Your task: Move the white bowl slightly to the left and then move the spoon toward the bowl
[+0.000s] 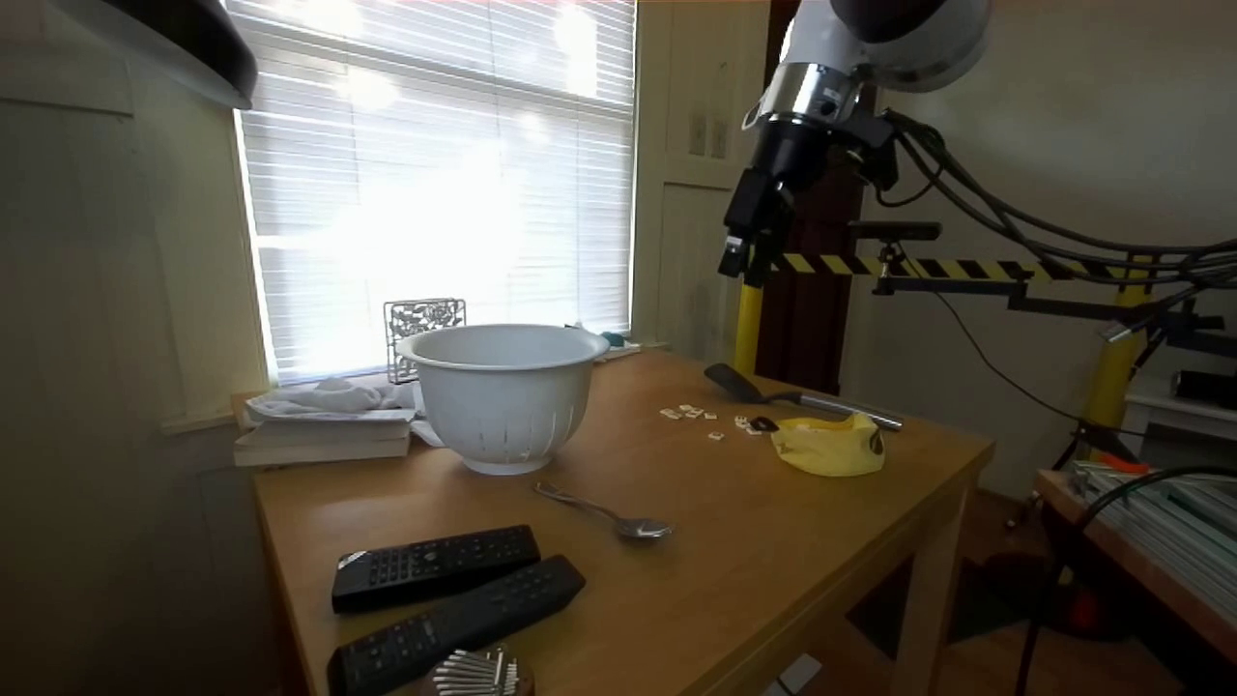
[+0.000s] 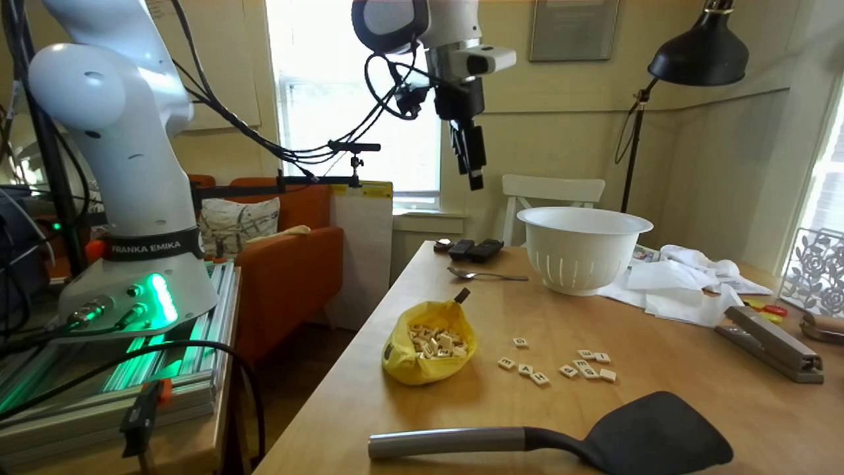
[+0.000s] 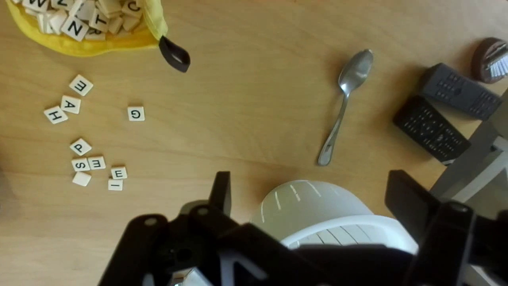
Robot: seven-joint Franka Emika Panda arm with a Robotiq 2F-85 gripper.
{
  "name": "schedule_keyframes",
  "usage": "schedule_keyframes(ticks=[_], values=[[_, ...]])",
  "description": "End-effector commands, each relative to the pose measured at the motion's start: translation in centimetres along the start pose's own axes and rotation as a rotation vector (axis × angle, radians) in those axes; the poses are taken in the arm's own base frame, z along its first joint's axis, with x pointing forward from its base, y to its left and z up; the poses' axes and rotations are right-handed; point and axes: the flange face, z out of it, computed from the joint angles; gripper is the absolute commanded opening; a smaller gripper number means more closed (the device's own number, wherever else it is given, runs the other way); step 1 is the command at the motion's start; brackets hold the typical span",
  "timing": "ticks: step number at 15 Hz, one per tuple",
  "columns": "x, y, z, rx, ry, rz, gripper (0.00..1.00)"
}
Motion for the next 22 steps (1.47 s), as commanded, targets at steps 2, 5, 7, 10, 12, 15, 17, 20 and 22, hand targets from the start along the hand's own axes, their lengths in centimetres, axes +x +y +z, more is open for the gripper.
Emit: schedule_keyframes(ticks=[2,5,7,10,12,15,17,20,22], values=[[-0.8,-0.2,-0.1,0.001,0.001,-0.004,1.00],[-0.8,-0.2,-0.2,0.002,0.003,-0.006,1.00],[-1.4,-0.2,1.4,0.000,0.029,0.016,1.00],[-3.6,-1.6,5.8,-0.038,0.020,0.186,1.00],[-5.0,-3.4,8.6,-0.052,0.038,0.235,1.00],[-6.4,-6.6,12.3,-0.065,0.032,0.269,1.00],[-6.3,-8.7,14.2,-0.054,0.074,0.265,1.00],[-5.1,-9.5,16.3,-0.055,0.160,0.263,1.00],[-4.3,-9.5,17.3,-0.057,0.191,0.257,1.00]])
